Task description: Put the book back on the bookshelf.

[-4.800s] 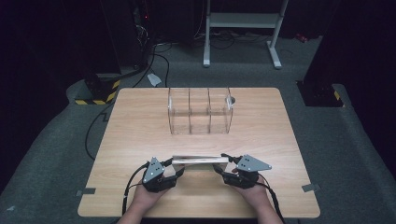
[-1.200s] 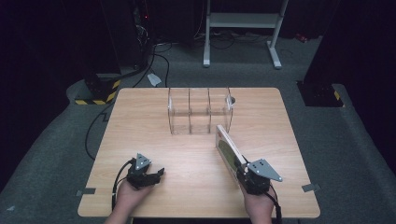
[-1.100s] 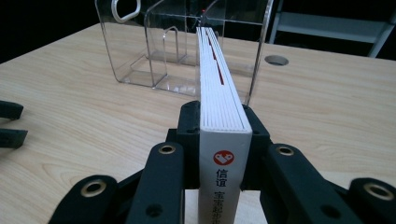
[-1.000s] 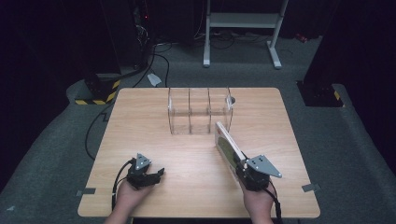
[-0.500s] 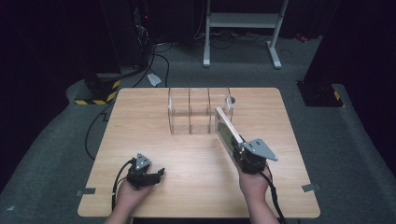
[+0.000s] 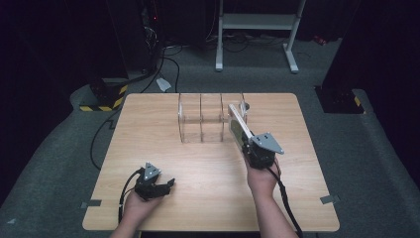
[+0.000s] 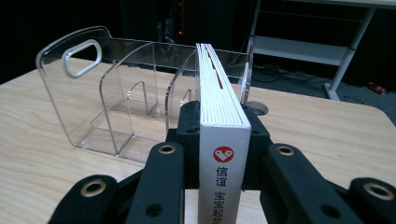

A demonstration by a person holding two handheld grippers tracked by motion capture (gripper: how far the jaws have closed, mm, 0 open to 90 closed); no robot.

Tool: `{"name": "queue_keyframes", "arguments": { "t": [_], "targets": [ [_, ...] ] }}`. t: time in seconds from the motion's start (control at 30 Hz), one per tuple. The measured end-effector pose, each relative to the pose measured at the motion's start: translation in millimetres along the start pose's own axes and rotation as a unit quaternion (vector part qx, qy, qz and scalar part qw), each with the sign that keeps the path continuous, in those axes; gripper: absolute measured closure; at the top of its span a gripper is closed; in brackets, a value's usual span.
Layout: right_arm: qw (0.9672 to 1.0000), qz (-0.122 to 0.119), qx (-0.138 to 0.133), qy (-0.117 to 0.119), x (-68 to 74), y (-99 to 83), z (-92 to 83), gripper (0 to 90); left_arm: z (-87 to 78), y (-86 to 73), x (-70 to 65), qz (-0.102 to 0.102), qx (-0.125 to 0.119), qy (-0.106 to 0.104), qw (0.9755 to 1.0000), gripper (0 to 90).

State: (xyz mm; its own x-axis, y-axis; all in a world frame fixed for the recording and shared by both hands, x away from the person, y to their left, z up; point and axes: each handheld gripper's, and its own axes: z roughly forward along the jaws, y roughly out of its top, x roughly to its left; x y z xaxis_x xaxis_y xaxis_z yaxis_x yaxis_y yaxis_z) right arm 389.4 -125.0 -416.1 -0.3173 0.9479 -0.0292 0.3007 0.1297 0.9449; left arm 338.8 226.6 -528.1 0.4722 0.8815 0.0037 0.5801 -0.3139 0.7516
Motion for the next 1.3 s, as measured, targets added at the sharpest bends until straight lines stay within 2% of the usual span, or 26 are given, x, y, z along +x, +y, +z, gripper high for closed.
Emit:
{"name": "queue_keyframes", "arguments": {
  "t": [0.33,0.43,0.6,0.8,1.03,1.3],
  "targets": [
    [0.9998,-0.003,0.007,-0.017,1.8,8.9,34.7,75.3,0.0,-0.1,-0.1,0.000,-0.001,-0.001,1.0000,28.4],
    [0.9998,0.002,0.005,-0.017,3.4,11.6,42.4,75.3,0.0,-0.1,0.1,0.000,0.000,-0.001,1.0000,28.4],
    [0.9997,-0.007,0.007,-0.024,6.7,14.5,52.9,75.3,0.0,-0.1,-0.2,-0.001,-0.001,-0.001,1.0000,28.4],
    [0.9995,0.001,0.011,-0.028,6.6,13.6,65.3,75.3,0.0,-0.1,-0.1,0.000,-0.001,-0.001,1.0000,28.5],
    [0.9994,0.004,0.016,-0.031,6.1,7.8,72.6,75.2,-0.1,-0.1,-0.3,0.001,0.000,0.000,1.0000,28.8],
    [0.9994,0.007,0.012,-0.032,8.6,1.8,69.0,75.2,-0.1,-0.1,-0.3,0.001,0.000,0.000,1.0000,28.8]
  ]
}}
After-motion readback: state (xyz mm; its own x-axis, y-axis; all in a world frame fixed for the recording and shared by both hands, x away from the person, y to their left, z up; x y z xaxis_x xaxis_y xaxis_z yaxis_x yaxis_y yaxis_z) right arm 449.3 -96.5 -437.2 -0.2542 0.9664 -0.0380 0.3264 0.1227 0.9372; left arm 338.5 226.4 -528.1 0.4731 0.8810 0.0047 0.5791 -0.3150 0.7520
